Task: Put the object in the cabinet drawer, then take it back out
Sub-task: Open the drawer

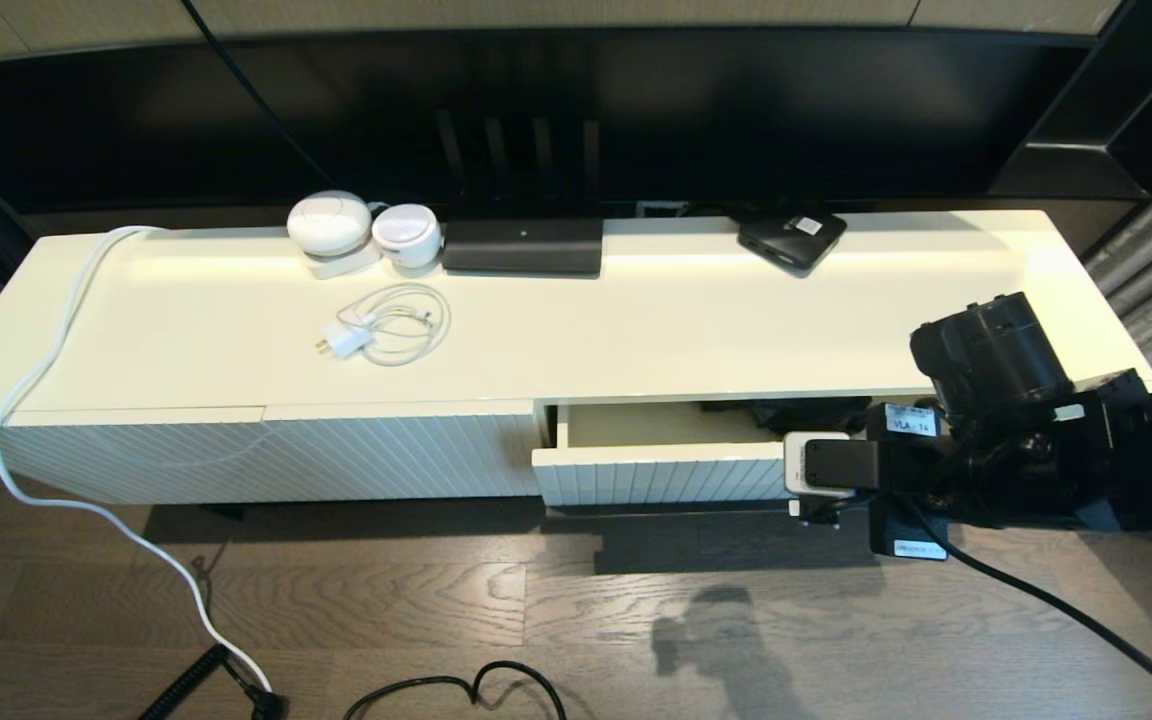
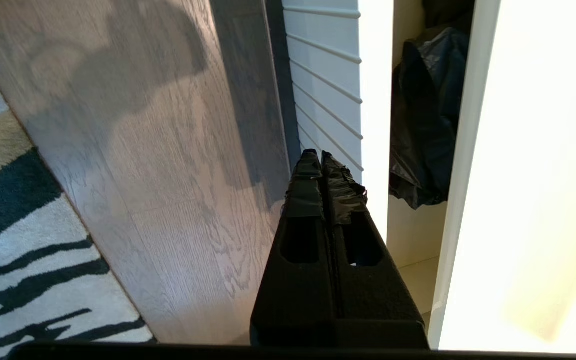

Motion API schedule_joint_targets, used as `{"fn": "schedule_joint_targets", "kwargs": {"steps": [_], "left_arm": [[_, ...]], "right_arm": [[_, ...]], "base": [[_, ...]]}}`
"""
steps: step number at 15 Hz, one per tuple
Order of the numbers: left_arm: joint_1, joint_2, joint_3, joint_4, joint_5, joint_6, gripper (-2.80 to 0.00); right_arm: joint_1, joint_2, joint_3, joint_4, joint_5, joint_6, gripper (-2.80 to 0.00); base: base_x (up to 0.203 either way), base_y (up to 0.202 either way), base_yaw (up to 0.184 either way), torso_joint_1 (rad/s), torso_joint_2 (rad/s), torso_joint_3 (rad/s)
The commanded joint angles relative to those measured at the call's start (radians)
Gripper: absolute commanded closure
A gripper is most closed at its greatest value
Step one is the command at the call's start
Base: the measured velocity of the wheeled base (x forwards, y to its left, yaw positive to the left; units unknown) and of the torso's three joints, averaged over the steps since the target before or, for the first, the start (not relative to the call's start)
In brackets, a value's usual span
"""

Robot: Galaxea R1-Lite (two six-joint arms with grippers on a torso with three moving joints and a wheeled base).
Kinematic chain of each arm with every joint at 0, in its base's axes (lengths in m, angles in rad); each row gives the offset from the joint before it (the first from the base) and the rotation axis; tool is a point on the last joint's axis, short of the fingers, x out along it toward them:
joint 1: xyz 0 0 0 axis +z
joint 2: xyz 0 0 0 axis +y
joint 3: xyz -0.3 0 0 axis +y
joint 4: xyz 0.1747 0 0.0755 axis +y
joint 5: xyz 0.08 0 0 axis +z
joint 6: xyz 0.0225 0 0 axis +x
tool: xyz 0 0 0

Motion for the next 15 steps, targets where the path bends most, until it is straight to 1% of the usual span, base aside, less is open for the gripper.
{"fn": "schedule_joint_targets", "kwargs": {"steps": [1,3,5,7,10,11,13,15], "left_arm": [[0.001,0.002,0.002,-0.001,0.000,0.000,0.00],[0.001,0.002,0.002,-0.001,0.000,0.000,0.00],[-0.001,0.002,0.002,-0.001,0.000,0.000,0.00],[0.000,0.002,0.002,-0.001,0.000,0.000,0.00],[-0.001,0.002,0.002,-0.001,0.000,0.000,0.00],[-0.001,0.002,0.002,-0.001,0.000,0.000,0.00],[0.000,0.002,0.002,-0.001,0.000,0.000,0.00],[-0.001,0.002,0.002,-0.001,0.000,0.000,0.00]], "right_arm": [[-0.002,0.039,-0.004,-0.022,-0.007,-0.013,0.00],[-0.012,0.064,-0.002,-0.090,-0.015,-0.048,0.00],[-0.014,0.075,-0.008,-0.099,-0.016,-0.062,0.00],[-0.024,0.086,-0.017,-0.117,-0.018,-0.104,0.00],[-0.028,0.099,-0.020,-0.133,-0.018,-0.109,0.00],[-0.031,0.106,-0.019,-0.158,-0.018,-0.120,0.00],[-0.054,0.119,-0.015,-0.201,-0.017,-0.171,0.00],[-0.068,0.129,-0.020,-0.204,-0.017,-0.191,0.00]], "base": [[0.000,0.000,0.000,0.000,0.00,0.000],[0.000,0.000,0.000,0.000,0.00,0.000],[0.000,0.000,0.000,0.000,0.00,0.000],[0.000,0.000,0.000,0.000,0.00,0.000],[0.000,0.000,0.000,0.000,0.00,0.000],[0.000,0.000,0.000,0.000,0.00,0.000],[0.000,0.000,0.000,0.000,0.00,0.000],[0.000,0.000,0.000,0.000,0.00,0.000]]}}
